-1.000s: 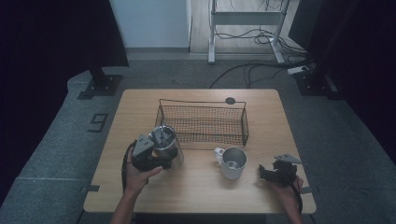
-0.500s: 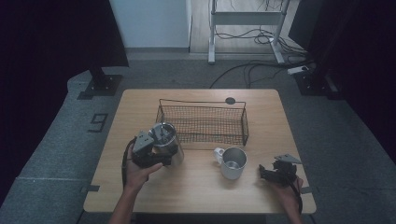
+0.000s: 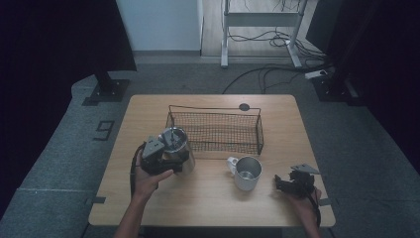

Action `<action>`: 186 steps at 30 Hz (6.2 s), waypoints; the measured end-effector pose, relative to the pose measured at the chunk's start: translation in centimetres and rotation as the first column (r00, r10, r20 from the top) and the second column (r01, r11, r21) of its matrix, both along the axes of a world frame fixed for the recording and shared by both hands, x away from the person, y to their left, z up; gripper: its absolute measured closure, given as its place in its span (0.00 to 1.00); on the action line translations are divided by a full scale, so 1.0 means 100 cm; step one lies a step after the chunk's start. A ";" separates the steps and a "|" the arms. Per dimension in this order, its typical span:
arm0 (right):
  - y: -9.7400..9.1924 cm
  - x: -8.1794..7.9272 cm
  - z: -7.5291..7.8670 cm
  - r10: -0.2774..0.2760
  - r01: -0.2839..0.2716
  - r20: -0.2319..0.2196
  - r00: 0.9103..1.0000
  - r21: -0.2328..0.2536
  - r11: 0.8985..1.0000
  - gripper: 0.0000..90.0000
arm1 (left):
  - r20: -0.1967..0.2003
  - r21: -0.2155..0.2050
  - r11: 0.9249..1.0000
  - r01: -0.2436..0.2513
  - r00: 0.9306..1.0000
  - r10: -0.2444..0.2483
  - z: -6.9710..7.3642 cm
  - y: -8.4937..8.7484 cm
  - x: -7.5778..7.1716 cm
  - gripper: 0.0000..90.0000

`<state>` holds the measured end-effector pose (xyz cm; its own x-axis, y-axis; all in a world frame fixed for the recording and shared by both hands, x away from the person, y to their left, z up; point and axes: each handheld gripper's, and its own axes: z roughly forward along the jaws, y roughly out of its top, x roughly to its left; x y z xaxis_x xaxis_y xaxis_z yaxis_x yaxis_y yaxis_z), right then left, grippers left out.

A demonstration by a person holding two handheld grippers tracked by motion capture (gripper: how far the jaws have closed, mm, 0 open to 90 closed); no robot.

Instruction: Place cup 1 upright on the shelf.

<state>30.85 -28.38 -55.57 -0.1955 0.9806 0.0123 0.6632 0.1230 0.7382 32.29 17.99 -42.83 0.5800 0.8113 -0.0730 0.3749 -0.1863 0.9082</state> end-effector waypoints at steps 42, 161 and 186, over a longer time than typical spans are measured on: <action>0.000 0.000 0.000 0.000 0.000 0.001 1.000 0.002 1.000 0.14 | 0.016 0.020 1.000 -0.017 1.000 0.017 0.026 -0.003 0.017 0.05; 0.000 0.000 0.000 0.001 -0.001 0.002 1.000 -0.002 1.000 0.14 | 0.015 0.026 0.996 -0.085 0.996 0.085 0.044 -0.015 0.093 0.05; 0.000 0.000 0.000 -0.001 0.001 0.003 1.000 -0.002 1.000 0.15 | -0.015 0.032 0.995 -0.099 0.995 0.099 0.027 -0.023 0.120 0.05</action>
<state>30.82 -28.42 -55.57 -0.1948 0.9808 0.0093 0.6613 0.1243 0.7397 44.32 15.65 -40.08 0.4956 0.8668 -0.0553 0.4079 -0.1760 0.8959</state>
